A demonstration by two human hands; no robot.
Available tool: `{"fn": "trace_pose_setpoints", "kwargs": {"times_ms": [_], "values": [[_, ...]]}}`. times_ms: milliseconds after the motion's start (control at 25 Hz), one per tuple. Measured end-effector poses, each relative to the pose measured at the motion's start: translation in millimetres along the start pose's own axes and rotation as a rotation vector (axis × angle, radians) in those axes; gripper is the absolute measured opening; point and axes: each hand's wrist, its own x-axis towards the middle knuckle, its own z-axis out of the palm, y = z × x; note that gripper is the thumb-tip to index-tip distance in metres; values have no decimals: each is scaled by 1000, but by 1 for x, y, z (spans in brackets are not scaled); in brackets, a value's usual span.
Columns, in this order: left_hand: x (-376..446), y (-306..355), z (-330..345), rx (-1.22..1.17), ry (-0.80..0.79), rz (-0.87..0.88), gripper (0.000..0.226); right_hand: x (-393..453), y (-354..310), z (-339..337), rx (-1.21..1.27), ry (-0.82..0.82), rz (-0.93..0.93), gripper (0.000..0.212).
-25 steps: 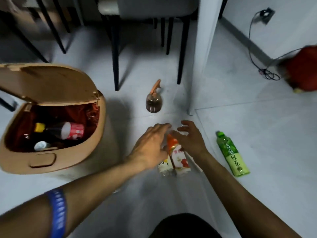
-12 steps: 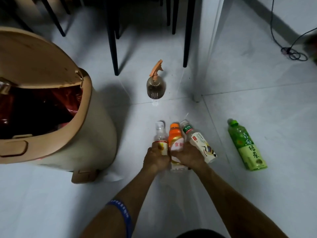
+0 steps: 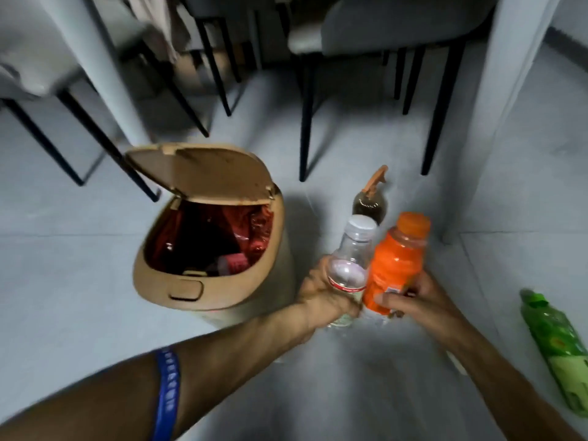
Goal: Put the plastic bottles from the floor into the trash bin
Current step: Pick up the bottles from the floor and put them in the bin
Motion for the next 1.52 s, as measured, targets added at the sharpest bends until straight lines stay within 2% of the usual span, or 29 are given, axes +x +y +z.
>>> {"fn": "trace_pose_setpoints", "kwargs": {"times_ms": [40,160,280,360,440,520,600,640,720,800,840,1000,1080,1160,1320,1440,1520], "values": [[-12,20,-18,39,-25,84,47,5,-30,3,-1,-22,-79,56],[-52,68,-78,77,-146,291,78,10,-112,28,15,-82,-283,49],[-83,88,-156,85,-39,416,80,15,-158,72,-10,-83,-397,62],[-81,78,-199,279,69,424,82,25,-168,100,-64,-105,-415,69],[-68,55,-227,566,155,361,82,38,-166,124,-140,-119,-377,73],[-52,33,-239,798,114,255,95,45,-166,139,-274,-81,-336,77],[-42,21,-246,902,47,197,104,48,-162,142,-428,-24,-305,81],[-41,18,-248,902,59,212,97,47,-160,142,-461,-18,-298,83],[-46,17,-243,843,183,301,72,46,-152,137,-459,-5,-288,81],[-52,20,-221,774,292,419,46,44,-143,128,-428,17,-242,76],[-52,23,-204,754,278,475,39,44,-136,121,-410,35,-216,72],[-28,38,-115,824,14,633,48,39,-112,89,-347,125,-141,60],[-3,39,-66,816,-61,592,52,33,-88,60,-357,199,-115,56],[22,28,-12,804,-120,455,53,22,-46,22,-389,282,-50,53],[63,-12,101,807,-274,286,57,-10,46,-57,-439,423,233,50],[76,-47,182,790,-376,261,68,-35,98,-107,-598,506,333,56],[79,-70,221,870,-454,260,72,-52,128,-140,-817,615,382,70]]}}
